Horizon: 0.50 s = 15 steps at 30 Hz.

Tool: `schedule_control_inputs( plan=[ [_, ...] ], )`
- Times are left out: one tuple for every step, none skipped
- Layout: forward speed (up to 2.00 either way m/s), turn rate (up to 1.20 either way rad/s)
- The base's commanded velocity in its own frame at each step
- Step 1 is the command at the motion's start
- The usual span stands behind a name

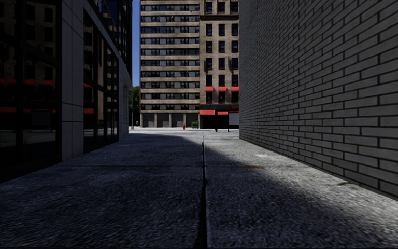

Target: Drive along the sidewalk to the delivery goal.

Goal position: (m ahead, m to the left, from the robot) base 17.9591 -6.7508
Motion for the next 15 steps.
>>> schedule_control_inputs(
  plan=[
    [2.0,0.0],
    [2.0,0.0],
    [2.0,0.0],
    [2.0,0.0],
    [2.0,0.0],
    [2.0,0.0],
    [2.0,0.0],
    [2.0,0.0],
    [2.0,0.0],
    [2.0,0.0],
    [2.0,0.0],
    [2.0,0.0],
    [2.0,0.0],
    [2.0,0.0],
    [2.0,0.0]
  ],
)
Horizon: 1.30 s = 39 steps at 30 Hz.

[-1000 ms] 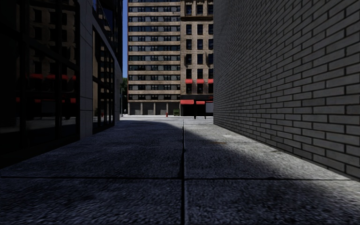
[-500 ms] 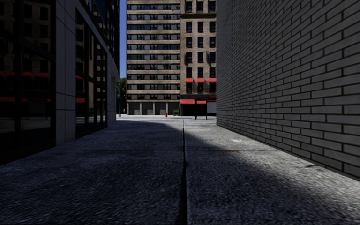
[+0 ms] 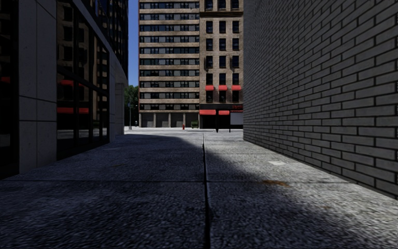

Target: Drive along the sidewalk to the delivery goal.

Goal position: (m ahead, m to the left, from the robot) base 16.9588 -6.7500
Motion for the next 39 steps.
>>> schedule_control_inputs(
  plan=[
    [2.0,0.0],
    [2.0,0.0],
    [2.0,0.0],
    [2.0,0.0],
    [2.0,0.0],
    [2.0,0.0],
    [2.0,0.0],
    [2.0,0.0],
    [2.0,0.0],
    [2.0,0.0],
    [2.0,0.0],
    [2.0,0.0],
    [2.0,0.0],
    [2.0,0.0],
    [2.0,0.0],
    [2.0,0.0],
    [2.0,0.0],
    [2.0,0.0],
    [2.0,0.0],
    [2.0,0.0],
    [2.0,0.0],
    [2.0,0.0],
    [2.0,0.0],
    [2.0,0.0],
    [2.0,0.0],
    [2.0,0.0],
    [2.0,0.0],
    [2.0,0.0],
    [2.0,0.0],
    [2.0,0.0],
    [2.0,0.0],
    [2.0,0.0],
    [2.0,0.0],
    [2.0,0.0],
    [2.0,0.0],
    [2.0,0.0],
    [2.0,0.0],
    [2.0,0.0],
    [2.0,0.0]
  ],
)
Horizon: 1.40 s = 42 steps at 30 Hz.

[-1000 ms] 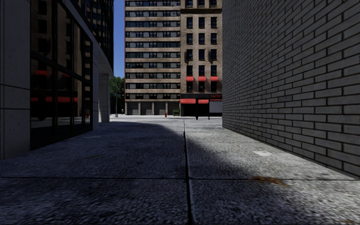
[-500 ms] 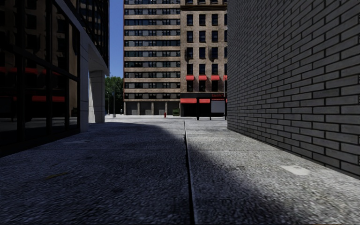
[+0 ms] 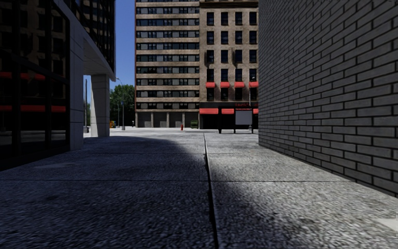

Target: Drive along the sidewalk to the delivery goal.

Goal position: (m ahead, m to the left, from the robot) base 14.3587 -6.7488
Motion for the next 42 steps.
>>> schedule_control_inputs(
  plan=[
    [2.0,0.0],
    [2.0,0.0],
    [2.0,0.0],
    [2.0,0.0],
    [2.0,0.0],
    [2.0,0.0],
    [2.0,0.0],
    [2.0,0.0],
    [2.0,0.0],
    [2.0,0.0],
    [2.0,0.0],
    [2.0,0.0],
    [2.0,0.0],
    [2.0,0.0],
    [2.0,0.0],
    [2.0,0.0],
    [2.0,0.0],
    [2.0,0.0],
    [2.0,0.0],
    [2.0,0.0],
    [2.0,0.0],
    [2.0,0.0],
    [2.0,0.0],
    [2.0,0.0],
    [2.0,0.0],
    [2.0,0.0],
    [2.0,0.0],
    [2.0,0.0],
    [2.0,0.0],
    [2.0,0.0],
    [2.0,0.0],
    [2.0,0.0],
    [2.0,0.0],
    [2.0,0.0],
    [2.0,0.0],
    [2.0,0.0],
    [2.0,0.0],
    [2.0,0.0],
    [2.0,0.0],
    [2.0,0.0],
    [2.0,0.0],
    [2.0,0.0]
  ],
)
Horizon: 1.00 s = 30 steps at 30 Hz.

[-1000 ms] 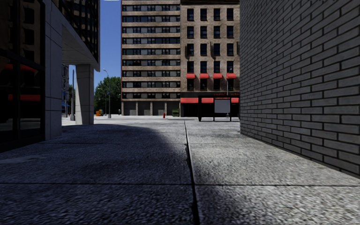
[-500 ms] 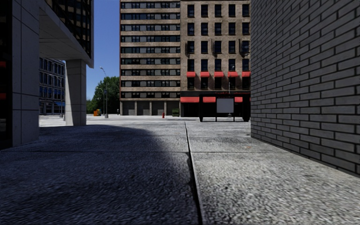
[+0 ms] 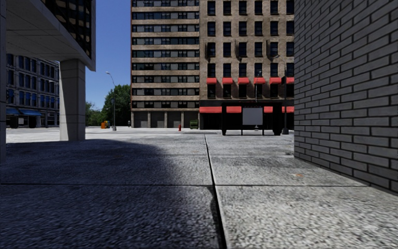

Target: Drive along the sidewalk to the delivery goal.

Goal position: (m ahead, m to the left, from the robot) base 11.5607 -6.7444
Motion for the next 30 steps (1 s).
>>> schedule_control_inputs(
  plan=[
    [2.0,0.0],
    [2.0,0.0],
    [2.0,0.0],
    [2.0,0.0],
    [2.0,0.0],
    [2.0,0.0],
    [2.0,0.0],
    [2.0,0.0],
    [2.0,0.0],
    [2.0,0.0],
    [2.0,0.0],
    [2.0,0.0],
    [2.0,0.0],
    [2.0,0.0],
    [2.0,0.0],
    [2.0,0.0],
    [2.0,0.0],
    [2.0,0.0],
    [2.0,0.0],
    [2.0,0.0],
    [2.0,0.0],
    [2.0,0.0],
    [2.0,0.0],
    [2.0,0.0],
    [2.0,0.0],
    [2.0,0.0],
    [2.0,0.0],
    [2.0,0.0],
    [2.0,0.0],
    [2.0,0.0]
  ],
)
